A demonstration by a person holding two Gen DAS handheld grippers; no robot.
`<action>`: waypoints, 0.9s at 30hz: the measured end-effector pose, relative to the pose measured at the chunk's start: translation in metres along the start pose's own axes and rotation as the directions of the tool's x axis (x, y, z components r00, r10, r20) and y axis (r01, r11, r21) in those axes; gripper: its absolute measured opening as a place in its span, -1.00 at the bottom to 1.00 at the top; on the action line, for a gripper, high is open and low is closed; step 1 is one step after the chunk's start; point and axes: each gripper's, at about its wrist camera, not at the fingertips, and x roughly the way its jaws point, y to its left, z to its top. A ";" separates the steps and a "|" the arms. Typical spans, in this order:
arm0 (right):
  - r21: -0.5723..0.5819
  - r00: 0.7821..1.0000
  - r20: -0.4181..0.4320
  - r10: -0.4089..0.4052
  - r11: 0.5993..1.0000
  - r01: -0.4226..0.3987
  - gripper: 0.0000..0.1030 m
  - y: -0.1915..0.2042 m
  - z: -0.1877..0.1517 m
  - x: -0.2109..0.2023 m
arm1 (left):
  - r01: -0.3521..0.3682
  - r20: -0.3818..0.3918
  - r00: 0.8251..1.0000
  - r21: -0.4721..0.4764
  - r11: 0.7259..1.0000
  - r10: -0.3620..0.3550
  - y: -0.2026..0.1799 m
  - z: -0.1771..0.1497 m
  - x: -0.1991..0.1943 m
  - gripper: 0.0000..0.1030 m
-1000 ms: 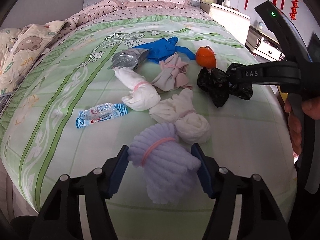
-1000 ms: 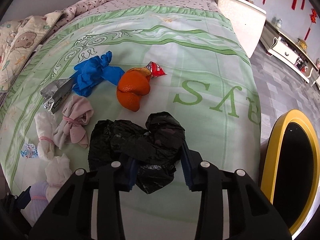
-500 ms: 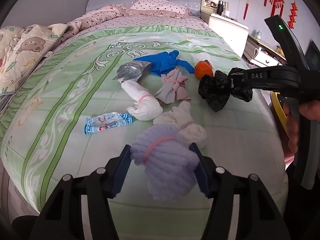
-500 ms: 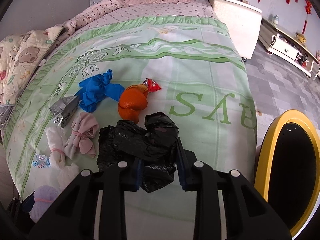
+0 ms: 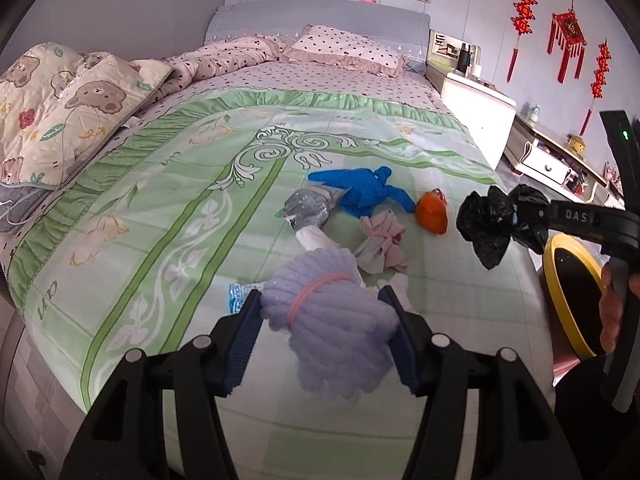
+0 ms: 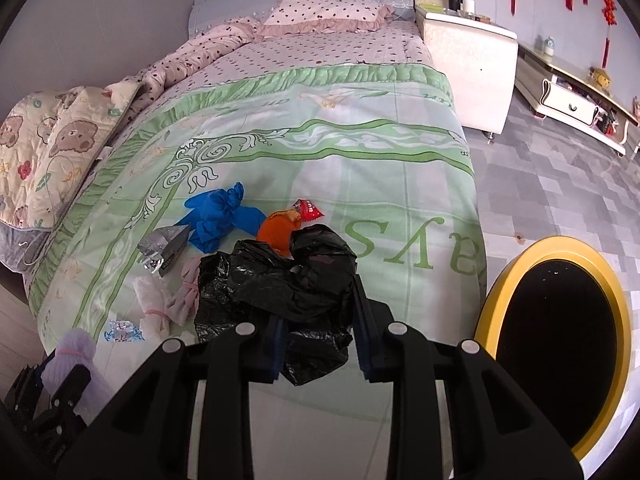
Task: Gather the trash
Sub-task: 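Carry the black bags and lavender puff over the bin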
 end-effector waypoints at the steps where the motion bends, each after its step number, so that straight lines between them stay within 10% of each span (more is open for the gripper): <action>1: -0.001 1.000 0.005 0.003 1.000 -0.003 -0.48 -0.001 0.001 -0.007 | 0.001 0.011 1.000 -0.004 1.000 -0.001 0.002 0.004 -0.004 0.09; 27: 0.058 0.982 0.173 -0.080 0.996 0.071 -0.48 -0.118 0.019 -0.141 | 0.101 0.147 0.982 0.128 0.987 -0.120 -0.096 0.085 -0.054 0.09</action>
